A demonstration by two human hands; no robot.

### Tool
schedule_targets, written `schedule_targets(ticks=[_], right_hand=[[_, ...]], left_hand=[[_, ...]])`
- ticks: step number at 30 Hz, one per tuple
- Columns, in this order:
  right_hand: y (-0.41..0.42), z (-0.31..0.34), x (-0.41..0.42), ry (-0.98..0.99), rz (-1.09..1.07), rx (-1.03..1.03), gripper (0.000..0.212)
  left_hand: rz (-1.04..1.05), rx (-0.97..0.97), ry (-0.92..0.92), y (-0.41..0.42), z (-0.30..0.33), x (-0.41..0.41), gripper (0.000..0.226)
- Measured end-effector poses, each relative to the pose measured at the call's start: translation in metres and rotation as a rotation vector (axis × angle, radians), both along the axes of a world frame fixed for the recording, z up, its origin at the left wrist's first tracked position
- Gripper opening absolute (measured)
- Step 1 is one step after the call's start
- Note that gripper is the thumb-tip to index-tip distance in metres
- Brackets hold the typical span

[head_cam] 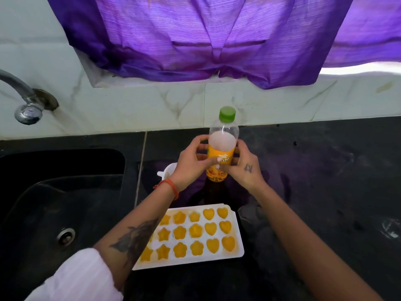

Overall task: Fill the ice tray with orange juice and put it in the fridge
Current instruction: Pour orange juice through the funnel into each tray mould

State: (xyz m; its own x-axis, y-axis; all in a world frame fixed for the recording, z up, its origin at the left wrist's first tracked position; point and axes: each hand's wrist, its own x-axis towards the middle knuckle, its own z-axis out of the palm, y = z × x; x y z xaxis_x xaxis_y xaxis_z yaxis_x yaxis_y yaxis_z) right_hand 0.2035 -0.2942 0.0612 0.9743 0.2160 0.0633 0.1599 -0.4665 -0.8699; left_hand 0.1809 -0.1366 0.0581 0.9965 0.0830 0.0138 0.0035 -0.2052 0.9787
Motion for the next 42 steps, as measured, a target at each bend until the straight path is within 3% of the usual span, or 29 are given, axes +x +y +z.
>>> schedule_targets(ticks=[11, 18, 21, 25, 28, 30, 33, 36, 38, 42], right_hand=[[0.046, 0.005, 0.124, 0.036, 0.066, -0.006, 0.076], [0.059, -0.009, 0.154, 0.057, 0.077, -0.043, 0.074], [0.057, -0.01, 0.157, 0.104, 0.074, -0.073, 0.078], [0.047, -0.008, 0.149, 0.181, 0.004, -0.164, 0.083], [0.042, -0.015, 0.12, 0.175, -0.185, -0.071, 0.056], [0.049, -0.023, 0.091, 0.193, -0.179, 0.002, 0.036], [0.072, -0.034, 0.045, 0.215, 0.053, -0.087, 0.039], [0.093, -0.039, 0.015, 0.051, 0.277, -0.323, 0.045], [0.1, -0.041, 0.005, -0.067, 0.313, -0.438, 0.039], [0.105, -0.039, -0.002, -0.208, 0.243, -0.443, 0.024]], left_hand=[[0.136, 0.062, 0.017, 0.026, 0.014, 0.106, 0.063], [0.118, 0.062, 0.092, 0.038, -0.004, 0.132, 0.073], [0.042, 0.155, 0.128, 0.045, -0.001, 0.121, 0.079], [0.052, 0.416, 0.166, 0.067, -0.001, 0.08, 0.059], [0.208, 0.54, 0.213, 0.089, -0.01, 0.04, 0.047], [0.375, 0.574, 0.262, 0.1, -0.02, 0.013, 0.047], [0.52, 0.426, 0.427, 0.109, -0.035, -0.02, 0.051], [0.496, 0.01, 0.587, 0.101, -0.04, -0.041, 0.055], [0.445, -0.167, 0.619, 0.092, -0.037, -0.051, 0.05], [0.37, -0.344, 0.644, 0.086, -0.035, -0.062, 0.048]])
